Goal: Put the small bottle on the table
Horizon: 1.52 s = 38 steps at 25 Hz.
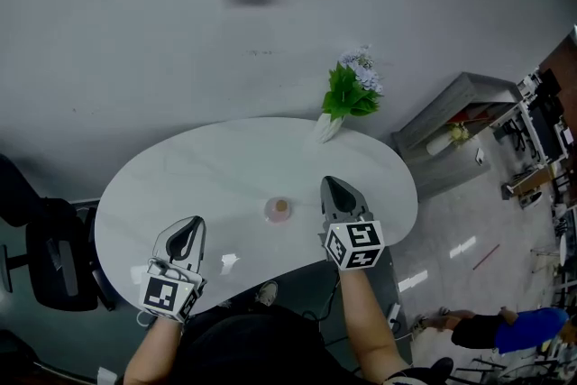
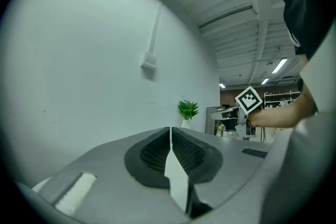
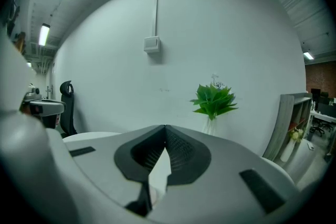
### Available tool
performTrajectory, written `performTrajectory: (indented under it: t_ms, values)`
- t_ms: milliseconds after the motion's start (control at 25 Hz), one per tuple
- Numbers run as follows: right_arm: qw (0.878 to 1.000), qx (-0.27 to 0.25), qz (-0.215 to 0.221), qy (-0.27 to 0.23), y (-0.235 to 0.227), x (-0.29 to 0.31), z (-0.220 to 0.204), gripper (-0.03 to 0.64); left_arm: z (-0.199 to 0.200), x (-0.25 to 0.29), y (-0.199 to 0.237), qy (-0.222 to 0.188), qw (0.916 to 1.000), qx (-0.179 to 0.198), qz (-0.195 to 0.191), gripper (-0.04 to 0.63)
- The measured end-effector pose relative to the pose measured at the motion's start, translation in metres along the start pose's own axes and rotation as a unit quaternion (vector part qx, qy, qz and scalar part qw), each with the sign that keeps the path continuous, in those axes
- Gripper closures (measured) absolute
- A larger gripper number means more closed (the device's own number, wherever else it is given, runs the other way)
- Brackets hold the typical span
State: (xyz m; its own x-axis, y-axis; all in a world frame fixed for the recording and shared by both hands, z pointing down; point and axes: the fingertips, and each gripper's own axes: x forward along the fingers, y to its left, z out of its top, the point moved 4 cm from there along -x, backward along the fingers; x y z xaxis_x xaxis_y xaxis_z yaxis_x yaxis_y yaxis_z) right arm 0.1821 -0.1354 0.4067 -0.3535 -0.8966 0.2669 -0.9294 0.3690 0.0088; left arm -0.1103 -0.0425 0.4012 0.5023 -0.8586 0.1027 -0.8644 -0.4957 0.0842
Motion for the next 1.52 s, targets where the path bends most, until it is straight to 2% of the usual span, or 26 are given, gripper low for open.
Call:
performTrajectory:
  t_ms: [360, 920, 1520]
  values:
    - [0.998, -0.028, 0.012, -0.049, 0.015, -0.040, 0.042, 0.611, 0.002, -0.006, 0.005, -0.008, 0.9999, 0.005, 0.008, 0.581]
    - [0.997, -0.035, -0.006, -0.066, 0.030, -0.117, 0.038, 0.611, 0.009, -0.021, 0.012, -0.017, 0.9994, 0.011, 0.027, 0.581]
    - [0.997, -0.040, -0.003, -0.073, 0.036, -0.117, 0.038, 0.609, 0.013, -0.032, 0.007, -0.017, 0.9992, 0.012, 0.033, 0.581]
